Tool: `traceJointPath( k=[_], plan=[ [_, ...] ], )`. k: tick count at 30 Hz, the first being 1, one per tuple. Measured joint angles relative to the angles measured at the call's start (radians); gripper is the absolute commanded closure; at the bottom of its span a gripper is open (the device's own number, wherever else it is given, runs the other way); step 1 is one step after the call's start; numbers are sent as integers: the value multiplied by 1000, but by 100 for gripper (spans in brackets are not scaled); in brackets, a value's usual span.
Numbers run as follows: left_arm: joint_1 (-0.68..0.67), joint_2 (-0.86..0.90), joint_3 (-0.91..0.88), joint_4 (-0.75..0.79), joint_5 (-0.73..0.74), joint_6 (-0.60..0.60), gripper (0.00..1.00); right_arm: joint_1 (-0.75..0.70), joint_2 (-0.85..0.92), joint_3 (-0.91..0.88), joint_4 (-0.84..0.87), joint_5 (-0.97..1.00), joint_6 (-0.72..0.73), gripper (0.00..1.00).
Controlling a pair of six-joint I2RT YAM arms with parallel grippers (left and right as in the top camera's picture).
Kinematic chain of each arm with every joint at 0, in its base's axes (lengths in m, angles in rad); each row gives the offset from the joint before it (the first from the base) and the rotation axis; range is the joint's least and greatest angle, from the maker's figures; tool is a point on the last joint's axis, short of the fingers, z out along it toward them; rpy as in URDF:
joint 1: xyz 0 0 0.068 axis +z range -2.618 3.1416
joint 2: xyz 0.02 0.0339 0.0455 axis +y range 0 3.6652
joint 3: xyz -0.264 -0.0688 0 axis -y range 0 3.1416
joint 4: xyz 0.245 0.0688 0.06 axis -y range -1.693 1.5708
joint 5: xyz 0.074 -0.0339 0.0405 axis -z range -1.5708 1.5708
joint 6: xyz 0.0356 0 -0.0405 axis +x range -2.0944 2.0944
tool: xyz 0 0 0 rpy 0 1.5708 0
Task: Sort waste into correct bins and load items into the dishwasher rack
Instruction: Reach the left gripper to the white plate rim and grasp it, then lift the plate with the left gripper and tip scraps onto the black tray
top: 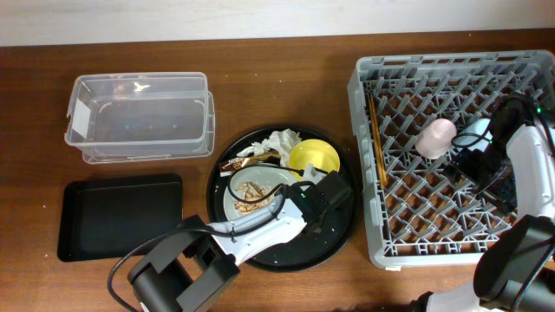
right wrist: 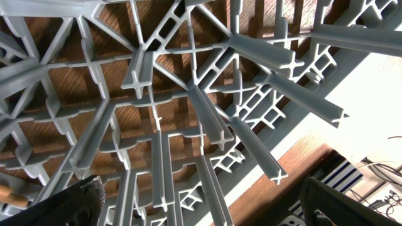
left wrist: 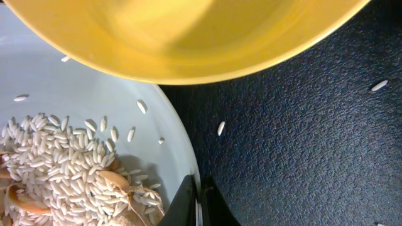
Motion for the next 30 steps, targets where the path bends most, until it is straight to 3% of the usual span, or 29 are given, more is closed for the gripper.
traceJointPath(
  k=[22, 30],
  plan=[
    [0, 2, 178, -386, 24, -8, 99, 0, 0, 0, 0, 0, 1, 2],
    [0, -3, 224, -448, 17, -16, 99, 0, 0, 0, 0, 0, 1, 2]
  ],
)
